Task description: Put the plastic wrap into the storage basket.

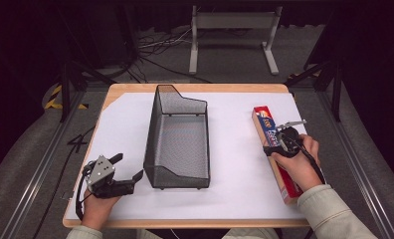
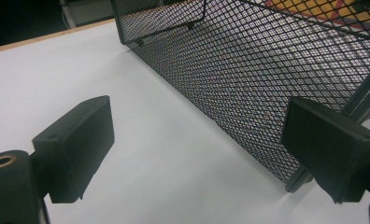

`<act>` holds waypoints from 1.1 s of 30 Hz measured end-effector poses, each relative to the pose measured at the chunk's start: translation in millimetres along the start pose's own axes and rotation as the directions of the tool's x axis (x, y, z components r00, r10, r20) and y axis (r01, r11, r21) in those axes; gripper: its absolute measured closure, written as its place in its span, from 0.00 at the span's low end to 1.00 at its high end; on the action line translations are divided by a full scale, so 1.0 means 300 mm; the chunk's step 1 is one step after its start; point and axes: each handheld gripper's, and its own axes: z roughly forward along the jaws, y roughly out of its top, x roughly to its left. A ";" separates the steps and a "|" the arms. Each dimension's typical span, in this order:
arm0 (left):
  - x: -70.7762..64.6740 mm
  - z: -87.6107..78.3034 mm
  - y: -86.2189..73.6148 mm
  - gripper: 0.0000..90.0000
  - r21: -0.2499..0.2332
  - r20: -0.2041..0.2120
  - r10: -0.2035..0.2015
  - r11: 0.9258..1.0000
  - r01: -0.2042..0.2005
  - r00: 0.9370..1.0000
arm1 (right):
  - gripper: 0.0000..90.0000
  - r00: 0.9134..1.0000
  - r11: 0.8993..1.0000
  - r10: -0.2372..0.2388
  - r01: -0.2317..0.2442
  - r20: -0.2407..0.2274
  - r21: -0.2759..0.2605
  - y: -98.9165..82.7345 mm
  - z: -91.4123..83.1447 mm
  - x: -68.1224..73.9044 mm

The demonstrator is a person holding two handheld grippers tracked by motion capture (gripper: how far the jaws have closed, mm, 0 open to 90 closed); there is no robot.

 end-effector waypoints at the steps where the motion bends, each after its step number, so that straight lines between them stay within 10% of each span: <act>1: 0.001 0.000 0.000 0.12 0.002 0.000 0.001 1.000 -0.001 1.000 | 0.25 1.000 1.000 0.000 0.000 -0.001 0.010 0.000 0.006 -0.001; 33: 0.002 0.000 0.001 0.12 0.001 -0.004 0.002 1.000 -0.002 1.000 | 0.43 0.991 0.989 0.131 -0.133 0.036 0.059 0.034 -0.027 0.027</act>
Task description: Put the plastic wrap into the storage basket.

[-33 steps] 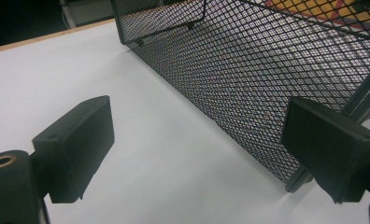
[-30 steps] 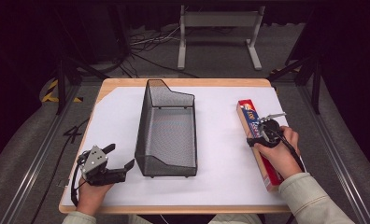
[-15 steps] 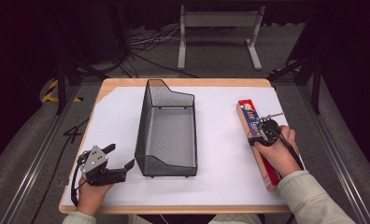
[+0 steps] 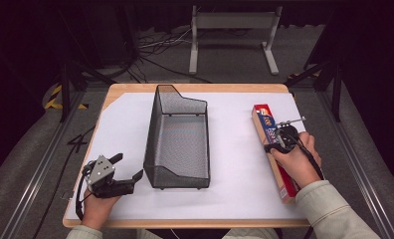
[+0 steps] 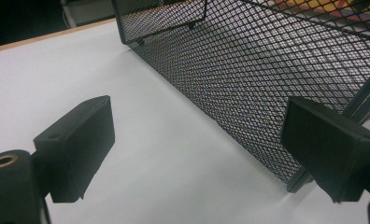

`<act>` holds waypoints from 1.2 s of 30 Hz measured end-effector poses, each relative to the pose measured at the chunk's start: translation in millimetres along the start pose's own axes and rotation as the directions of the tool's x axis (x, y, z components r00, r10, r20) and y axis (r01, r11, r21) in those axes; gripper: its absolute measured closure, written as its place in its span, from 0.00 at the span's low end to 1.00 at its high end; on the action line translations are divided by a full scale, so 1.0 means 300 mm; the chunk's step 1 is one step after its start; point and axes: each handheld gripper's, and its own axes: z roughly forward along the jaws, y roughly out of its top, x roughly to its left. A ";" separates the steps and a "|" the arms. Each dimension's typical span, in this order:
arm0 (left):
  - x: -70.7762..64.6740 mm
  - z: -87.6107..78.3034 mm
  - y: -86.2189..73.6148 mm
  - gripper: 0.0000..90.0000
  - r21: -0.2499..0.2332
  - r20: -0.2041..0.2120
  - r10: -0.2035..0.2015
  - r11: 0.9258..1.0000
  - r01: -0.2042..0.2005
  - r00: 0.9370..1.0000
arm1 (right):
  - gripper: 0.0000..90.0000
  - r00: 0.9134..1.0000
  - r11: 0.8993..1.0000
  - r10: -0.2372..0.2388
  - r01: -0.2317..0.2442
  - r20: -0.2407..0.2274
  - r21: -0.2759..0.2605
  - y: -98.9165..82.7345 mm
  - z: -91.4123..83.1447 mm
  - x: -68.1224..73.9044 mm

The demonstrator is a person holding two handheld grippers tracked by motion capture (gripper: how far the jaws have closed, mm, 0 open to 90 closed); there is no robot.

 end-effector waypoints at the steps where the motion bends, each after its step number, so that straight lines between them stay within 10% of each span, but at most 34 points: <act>1: 0.000 0.000 0.000 0.12 0.000 0.000 0.000 1.000 0.000 1.000 | 0.43 1.000 1.000 0.001 -0.001 -0.003 -0.001 0.005 -0.010 0.002; 28: 0.001 0.001 0.001 0.12 0.001 -0.002 0.002 1.000 -0.002 1.000 | 0.43 1.000 0.998 0.012 -0.013 -0.027 -0.062 0.129 -0.243 0.020; 36: 0.001 0.000 0.001 0.12 -0.002 -0.002 0.000 1.000 0.000 1.000 | 0.43 0.998 0.998 -0.006 0.002 -0.067 -0.069 0.150 -0.268 0.088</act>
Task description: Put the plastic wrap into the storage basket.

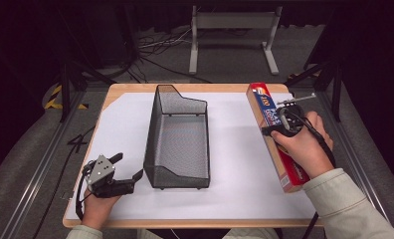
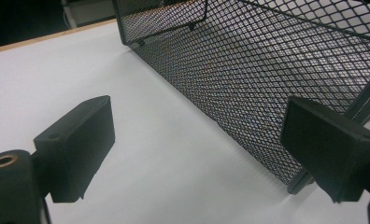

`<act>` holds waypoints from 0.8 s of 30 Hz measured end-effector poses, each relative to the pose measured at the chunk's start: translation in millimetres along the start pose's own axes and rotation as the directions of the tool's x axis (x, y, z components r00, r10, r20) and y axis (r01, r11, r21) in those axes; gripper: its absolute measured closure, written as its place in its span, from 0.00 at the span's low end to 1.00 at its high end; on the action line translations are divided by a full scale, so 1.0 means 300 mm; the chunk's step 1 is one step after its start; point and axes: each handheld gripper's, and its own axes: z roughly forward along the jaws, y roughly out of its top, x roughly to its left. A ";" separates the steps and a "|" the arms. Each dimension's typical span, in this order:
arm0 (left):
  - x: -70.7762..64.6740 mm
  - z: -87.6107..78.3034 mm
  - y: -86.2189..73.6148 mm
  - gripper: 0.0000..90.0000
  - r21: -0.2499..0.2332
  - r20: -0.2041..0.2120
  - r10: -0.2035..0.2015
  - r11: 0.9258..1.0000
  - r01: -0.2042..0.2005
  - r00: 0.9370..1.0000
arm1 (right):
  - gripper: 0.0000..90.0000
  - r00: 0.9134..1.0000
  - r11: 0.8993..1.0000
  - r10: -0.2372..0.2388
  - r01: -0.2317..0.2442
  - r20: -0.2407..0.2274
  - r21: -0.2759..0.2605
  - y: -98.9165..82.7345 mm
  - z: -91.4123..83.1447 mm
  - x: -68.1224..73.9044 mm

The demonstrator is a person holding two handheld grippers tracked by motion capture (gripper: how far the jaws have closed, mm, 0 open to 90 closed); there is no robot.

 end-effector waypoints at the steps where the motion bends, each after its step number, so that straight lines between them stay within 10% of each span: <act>1: -0.001 0.000 0.000 0.12 0.000 0.000 -0.003 1.000 0.003 1.000 | 0.43 1.000 1.000 -0.002 0.002 -0.008 -0.002 0.004 -0.001 0.016; 24: 0.003 -0.002 -0.005 0.12 0.004 -0.003 0.004 1.000 -0.004 1.000 | 0.43 0.984 0.989 -0.146 0.143 -0.104 -0.034 0.095 -0.042 0.328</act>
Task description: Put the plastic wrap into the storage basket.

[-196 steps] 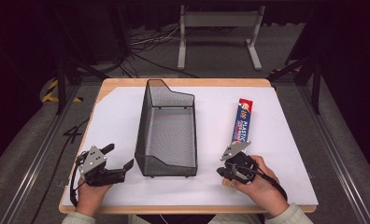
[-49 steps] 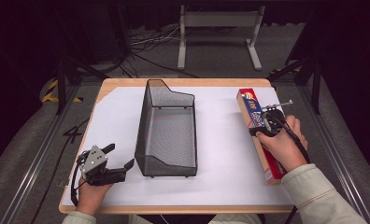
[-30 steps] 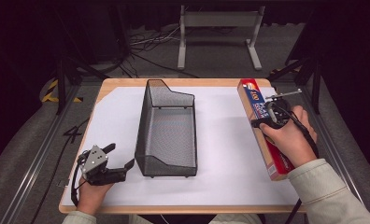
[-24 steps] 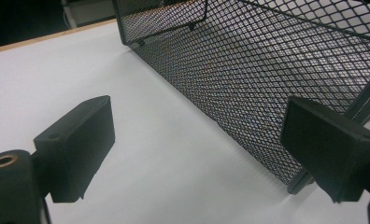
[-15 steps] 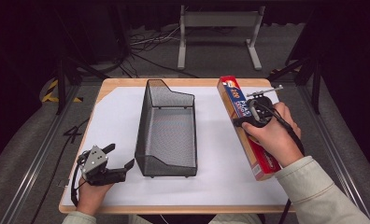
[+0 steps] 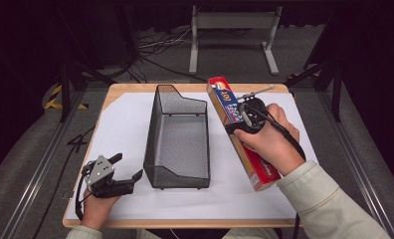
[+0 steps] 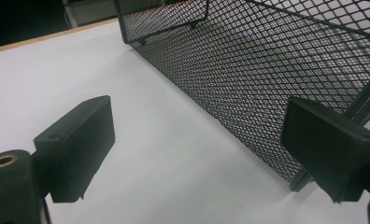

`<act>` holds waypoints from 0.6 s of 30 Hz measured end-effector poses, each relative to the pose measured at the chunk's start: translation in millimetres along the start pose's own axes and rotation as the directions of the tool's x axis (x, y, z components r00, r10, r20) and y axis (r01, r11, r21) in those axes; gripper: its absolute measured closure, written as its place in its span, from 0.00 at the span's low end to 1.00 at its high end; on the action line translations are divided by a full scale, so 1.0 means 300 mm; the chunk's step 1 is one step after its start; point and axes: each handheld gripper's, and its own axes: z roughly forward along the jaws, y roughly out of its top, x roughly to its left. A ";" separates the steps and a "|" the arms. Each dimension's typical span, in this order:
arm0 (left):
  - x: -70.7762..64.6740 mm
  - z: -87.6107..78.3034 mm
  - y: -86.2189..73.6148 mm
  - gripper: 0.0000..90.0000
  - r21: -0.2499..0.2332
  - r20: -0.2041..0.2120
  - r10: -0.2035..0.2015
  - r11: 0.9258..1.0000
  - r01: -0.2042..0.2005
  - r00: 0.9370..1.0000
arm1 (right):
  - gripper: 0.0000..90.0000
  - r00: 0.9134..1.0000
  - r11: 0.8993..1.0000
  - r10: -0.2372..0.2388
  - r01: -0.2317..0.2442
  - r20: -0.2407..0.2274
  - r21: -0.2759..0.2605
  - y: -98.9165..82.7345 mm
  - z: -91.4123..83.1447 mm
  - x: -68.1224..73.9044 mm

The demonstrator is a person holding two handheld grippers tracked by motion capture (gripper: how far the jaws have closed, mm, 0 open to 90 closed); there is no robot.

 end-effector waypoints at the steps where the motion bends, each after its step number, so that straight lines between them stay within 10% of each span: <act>1: 0.000 0.000 0.000 0.12 -0.002 0.001 0.000 1.000 0.000 1.000 | 0.43 1.000 1.000 -0.003 0.003 -0.002 0.002 0.004 0.001 0.013; 18: 0.005 0.001 0.000 0.12 -0.005 0.001 -0.005 1.000 0.005 1.000 | 0.43 0.996 0.997 -0.083 0.083 -0.045 0.002 0.070 0.030 0.163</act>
